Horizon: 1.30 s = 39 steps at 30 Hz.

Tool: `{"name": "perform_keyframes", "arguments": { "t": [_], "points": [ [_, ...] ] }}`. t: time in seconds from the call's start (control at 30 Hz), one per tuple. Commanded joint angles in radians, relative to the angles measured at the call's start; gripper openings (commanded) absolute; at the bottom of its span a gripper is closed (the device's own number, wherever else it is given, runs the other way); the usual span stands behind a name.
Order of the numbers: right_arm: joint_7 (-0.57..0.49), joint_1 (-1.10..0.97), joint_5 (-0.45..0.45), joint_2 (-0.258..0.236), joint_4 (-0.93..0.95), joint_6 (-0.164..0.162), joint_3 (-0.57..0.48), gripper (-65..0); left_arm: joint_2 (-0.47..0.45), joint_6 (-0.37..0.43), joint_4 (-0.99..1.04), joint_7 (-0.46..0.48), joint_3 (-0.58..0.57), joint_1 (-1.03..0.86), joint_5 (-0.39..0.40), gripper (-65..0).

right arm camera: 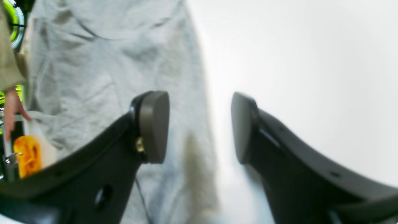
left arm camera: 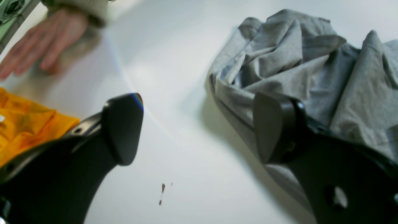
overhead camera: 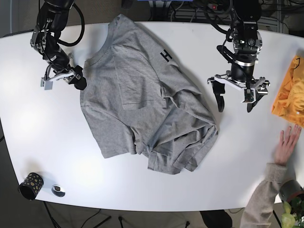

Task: Fold the T-shirt properly
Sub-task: 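Lower both grippers toward the grey T-shirt's edges, then grasp the grey T-shirt's hem corners with both grippers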

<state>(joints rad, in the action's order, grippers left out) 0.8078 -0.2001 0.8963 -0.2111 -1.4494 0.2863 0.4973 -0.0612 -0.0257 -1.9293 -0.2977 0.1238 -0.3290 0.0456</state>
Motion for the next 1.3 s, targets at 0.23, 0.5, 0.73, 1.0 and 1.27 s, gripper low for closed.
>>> {"name": "perform_keyframes", "arguments": {
  "t": [0.23, 0.5, 0.73, 1.0, 1.27],
  "points": [
    [0.008, -0.015, 0.004, -0.006, -0.006, 0.000, -0.099, -34.4, -0.006, 0.004, -0.017, 0.021, 0.010, 0.044, -0.002, -13.7],
    [0.000, -0.005, 0.002, 0.003, 0.000, 0.001, -0.105, -55.5, -0.006, 0.004, -0.017, -0.094, 0.010, 0.121, -0.003, -13.7],
    [0.003, 0.009, 0.001, -0.003, 0.000, 0.001, -0.110, -65.0, 0.002, 0.004, 0.061, -0.171, 0.007, 0.248, -0.002, -13.7],
    [0.002, 0.006, -0.001, -0.009, -0.004, 0.001, -0.104, -65.0, 0.002, 0.004, 0.262, -0.173, 0.006, 0.420, 0.001, -13.7],
    [0.002, 0.006, -0.001, -0.007, -0.003, 0.001, -0.104, -65.0, 0.008, 0.002, 0.492, -0.173, -0.060, 0.560, 0.004, -13.7]
  ]
}}
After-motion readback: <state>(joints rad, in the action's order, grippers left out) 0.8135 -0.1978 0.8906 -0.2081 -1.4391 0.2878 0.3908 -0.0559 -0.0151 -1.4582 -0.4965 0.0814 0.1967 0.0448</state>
